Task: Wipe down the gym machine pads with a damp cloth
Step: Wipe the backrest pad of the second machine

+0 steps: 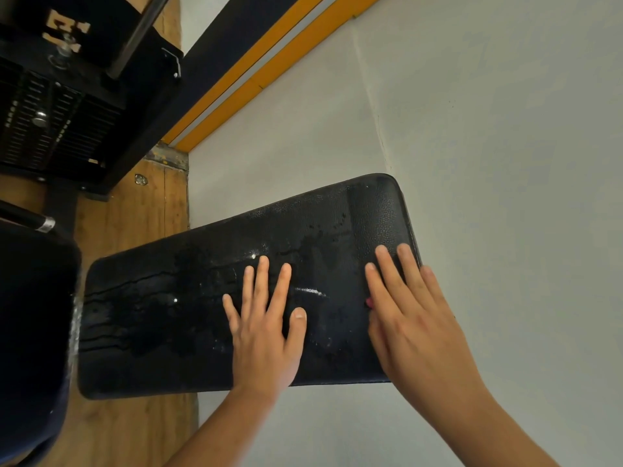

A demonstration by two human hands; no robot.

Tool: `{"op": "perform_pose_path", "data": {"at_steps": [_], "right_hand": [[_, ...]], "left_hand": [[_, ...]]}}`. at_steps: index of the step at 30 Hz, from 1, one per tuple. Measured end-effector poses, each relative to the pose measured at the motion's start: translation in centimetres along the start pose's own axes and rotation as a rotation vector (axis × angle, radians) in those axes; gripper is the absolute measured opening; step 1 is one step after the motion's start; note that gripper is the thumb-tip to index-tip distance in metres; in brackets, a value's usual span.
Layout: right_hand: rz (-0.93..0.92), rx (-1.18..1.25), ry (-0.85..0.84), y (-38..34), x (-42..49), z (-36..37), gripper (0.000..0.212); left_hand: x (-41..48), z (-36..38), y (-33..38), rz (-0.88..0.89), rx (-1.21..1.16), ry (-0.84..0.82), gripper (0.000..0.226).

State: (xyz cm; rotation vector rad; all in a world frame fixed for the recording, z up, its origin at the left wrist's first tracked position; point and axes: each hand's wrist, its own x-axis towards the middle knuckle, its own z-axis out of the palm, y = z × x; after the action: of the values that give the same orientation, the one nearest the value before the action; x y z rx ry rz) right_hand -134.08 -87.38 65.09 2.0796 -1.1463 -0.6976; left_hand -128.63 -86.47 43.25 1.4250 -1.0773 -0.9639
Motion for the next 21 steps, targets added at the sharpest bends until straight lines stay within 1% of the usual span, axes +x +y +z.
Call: {"op": "perform_pose_path", "data": {"at_steps": [7,12,16,21], "right_hand": [[-0.03,-0.023,-0.005,-0.1,-0.5,-0.1,0.056],[-0.023,-0.051,-0.045,-0.8,-0.5,-0.1,0.055],[-0.023,-0.093,-0.029,-1.1,2.4,-0.1,0.053],[-0.002,-0.124,-0.038,-1.3,9.7,0.3,0.056]], "left_hand": [[0.4,0.1,0.1,0.002,-0.004,0.011,0.062],[0.2,0.0,0.0,0.004,0.001,0.008,0.062],[0.3,-0.1,0.1,0.002,0.007,0.002,0.062],[0.2,-0.1,0.1,0.003,0.004,0.011,0.062]]}}
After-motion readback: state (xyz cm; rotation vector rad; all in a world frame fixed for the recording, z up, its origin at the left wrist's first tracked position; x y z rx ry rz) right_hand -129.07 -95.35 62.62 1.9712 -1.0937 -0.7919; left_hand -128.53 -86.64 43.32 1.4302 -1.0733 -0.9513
